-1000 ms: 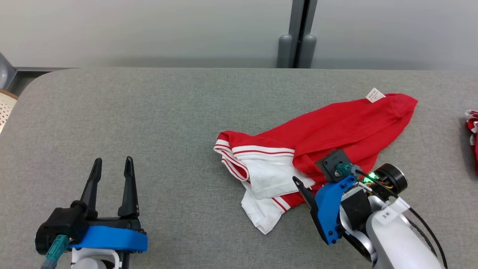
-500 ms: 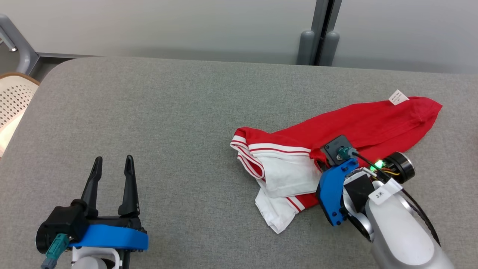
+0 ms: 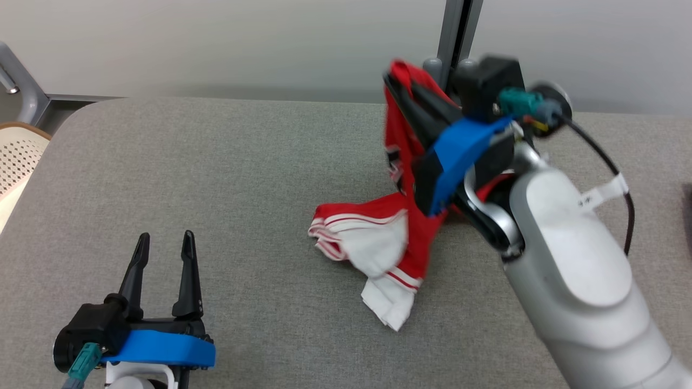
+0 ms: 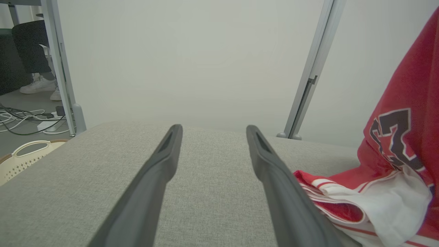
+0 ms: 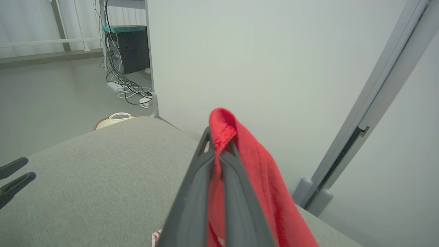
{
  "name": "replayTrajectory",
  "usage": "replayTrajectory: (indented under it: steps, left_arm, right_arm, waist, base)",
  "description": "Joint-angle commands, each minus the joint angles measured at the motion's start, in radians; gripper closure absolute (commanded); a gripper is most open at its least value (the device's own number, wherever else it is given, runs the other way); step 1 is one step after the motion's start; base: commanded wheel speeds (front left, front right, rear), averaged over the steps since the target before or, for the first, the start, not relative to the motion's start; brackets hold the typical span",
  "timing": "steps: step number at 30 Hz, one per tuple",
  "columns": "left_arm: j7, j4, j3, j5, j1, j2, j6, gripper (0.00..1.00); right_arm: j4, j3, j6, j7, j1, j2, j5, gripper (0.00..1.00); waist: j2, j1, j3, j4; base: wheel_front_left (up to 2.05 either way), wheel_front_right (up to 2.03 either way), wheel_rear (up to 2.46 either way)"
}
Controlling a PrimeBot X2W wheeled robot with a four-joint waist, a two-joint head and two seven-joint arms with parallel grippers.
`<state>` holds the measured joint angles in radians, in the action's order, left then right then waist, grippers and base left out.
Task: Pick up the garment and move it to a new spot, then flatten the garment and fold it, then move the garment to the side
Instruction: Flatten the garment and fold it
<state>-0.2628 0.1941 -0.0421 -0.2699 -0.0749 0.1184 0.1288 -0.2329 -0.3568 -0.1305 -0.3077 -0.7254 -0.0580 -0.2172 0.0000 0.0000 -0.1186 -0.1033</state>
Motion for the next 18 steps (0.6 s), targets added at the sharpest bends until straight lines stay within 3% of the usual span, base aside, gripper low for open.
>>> replayTrajectory:
  steps: [1, 5, 10, 13, 18]
  left_arm:
    - [-0.003, -0.002, -0.001, 0.006, -0.007, 0.002, 0.002, 0.0]
    - [-0.003, -0.003, -0.007, 0.005, -0.011, 0.0, 0.002, 0.0]
    - [-0.003, -0.003, -0.001, 0.004, -0.003, -0.001, 0.002, 0.0]
    - [-0.003, -0.005, 0.006, 0.005, 0.001, -0.004, 0.002, 0.0]
    - [-0.003, -0.008, 0.012, 0.007, 0.007, -0.007, 0.002, 0.0]
  right_arm:
    - [0.006, -0.017, -0.001, 0.016, -0.052, 0.004, -0.006, 1.0]
    - [-0.01, -0.049, 0.0, 0.085, -0.199, 0.007, -0.047, 1.0]
    - [-0.006, 0.008, 0.0, 0.175, -0.294, 0.007, -0.096, 1.0]
    - [-0.003, 0.067, 0.0, 0.17, -0.245, 0.006, -0.084, 1.0]
    - [0.03, 0.195, -0.001, 0.124, -0.034, -0.047, -0.062, 1.0]
  waist:
    - [0.0, 0.0, -0.001, 0.0]
    - [0.0, 0.0, -0.002, -0.006]
    - [0.0, 0.0, -0.003, -0.009]
    - [0.0, 0.0, -0.003, -0.005]
    - [0.0, 0.0, -0.004, 0.009]
  base:
    - [0.0, 0.0, 0.0]
    - [0.0, 0.0, 0.0]
    - [0.0, 0.0, 0.0]
    - [0.0, 0.0, 0.0]
    - [0.0, 0.0, 0.0]
